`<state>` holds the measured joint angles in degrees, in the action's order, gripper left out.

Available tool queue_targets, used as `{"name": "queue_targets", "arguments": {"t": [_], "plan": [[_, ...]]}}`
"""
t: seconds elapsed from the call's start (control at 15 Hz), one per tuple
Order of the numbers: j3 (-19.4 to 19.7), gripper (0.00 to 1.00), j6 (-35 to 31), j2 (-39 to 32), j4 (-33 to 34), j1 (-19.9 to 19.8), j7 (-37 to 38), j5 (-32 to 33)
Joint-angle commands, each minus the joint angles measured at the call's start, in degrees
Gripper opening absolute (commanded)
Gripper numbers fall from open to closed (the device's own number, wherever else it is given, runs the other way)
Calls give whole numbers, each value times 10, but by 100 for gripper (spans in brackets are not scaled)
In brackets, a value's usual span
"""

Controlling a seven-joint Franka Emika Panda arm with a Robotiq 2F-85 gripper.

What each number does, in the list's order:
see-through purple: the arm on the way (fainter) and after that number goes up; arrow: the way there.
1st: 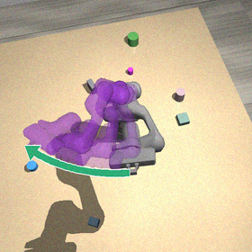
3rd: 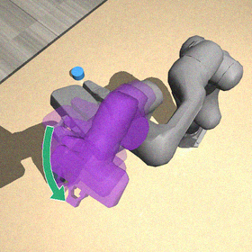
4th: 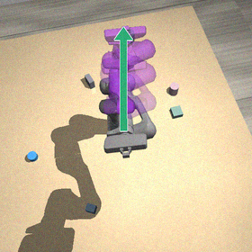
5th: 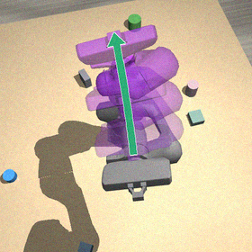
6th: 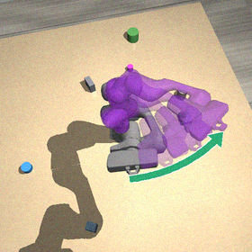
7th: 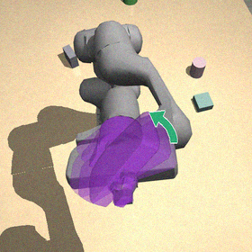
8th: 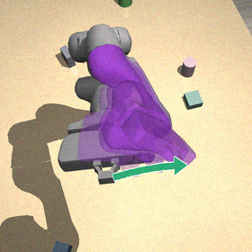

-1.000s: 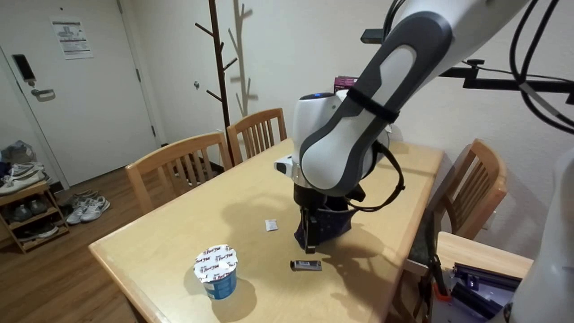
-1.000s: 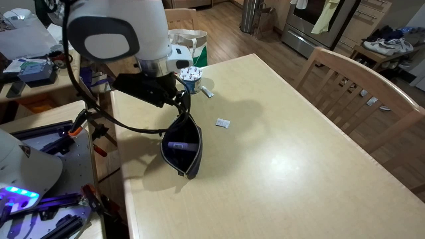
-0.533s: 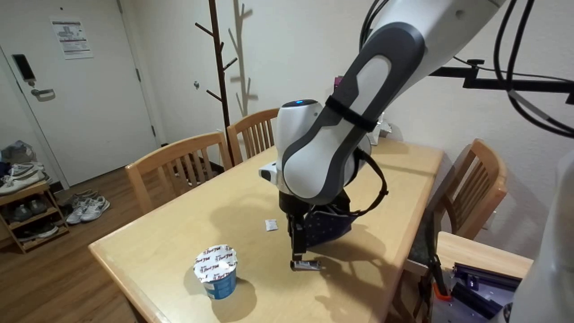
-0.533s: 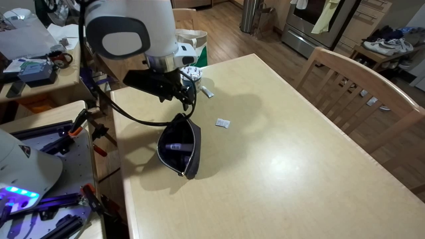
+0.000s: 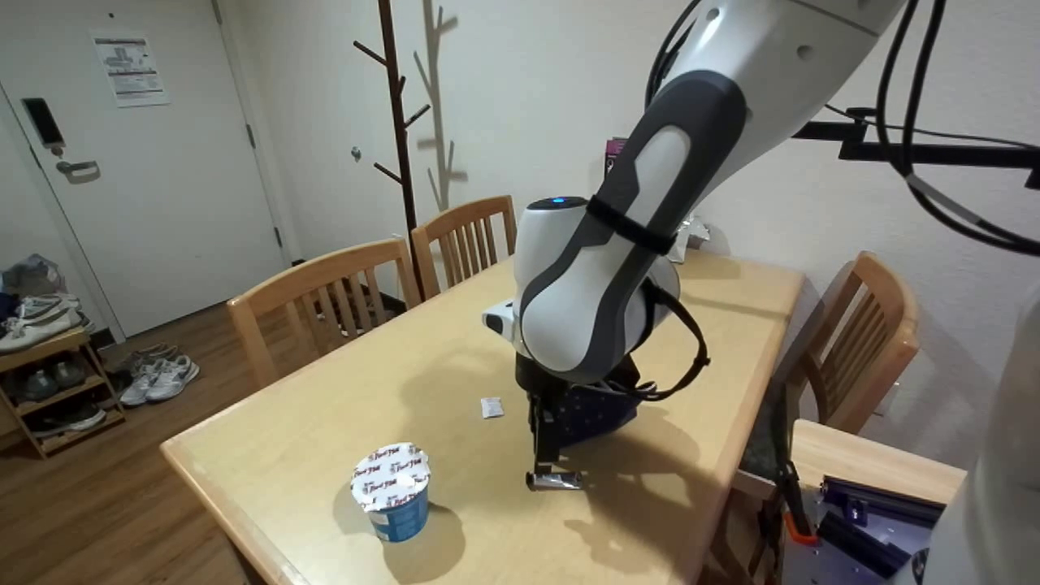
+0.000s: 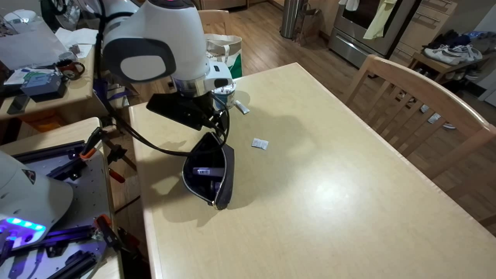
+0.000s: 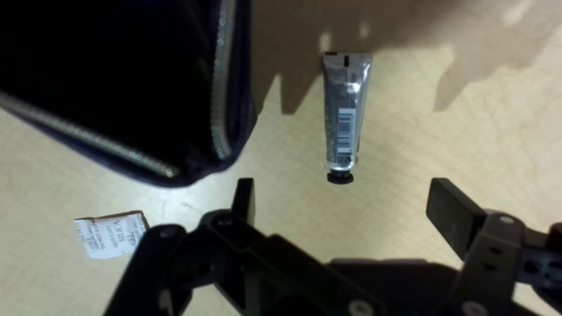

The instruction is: Put the tube in the bag

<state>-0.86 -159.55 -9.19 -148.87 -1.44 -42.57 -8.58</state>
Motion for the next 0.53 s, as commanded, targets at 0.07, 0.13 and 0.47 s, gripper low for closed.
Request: {"name": "queue_targets", "arguments": {"t": [0.07,0.13,0.47], "plan": [[-17,100,6,-18,16,-19,-2,8],[-25,100,5,-34,25,-26,-17,-13],[-71,100,-10,-100,47,-70,-52,-69]]}}
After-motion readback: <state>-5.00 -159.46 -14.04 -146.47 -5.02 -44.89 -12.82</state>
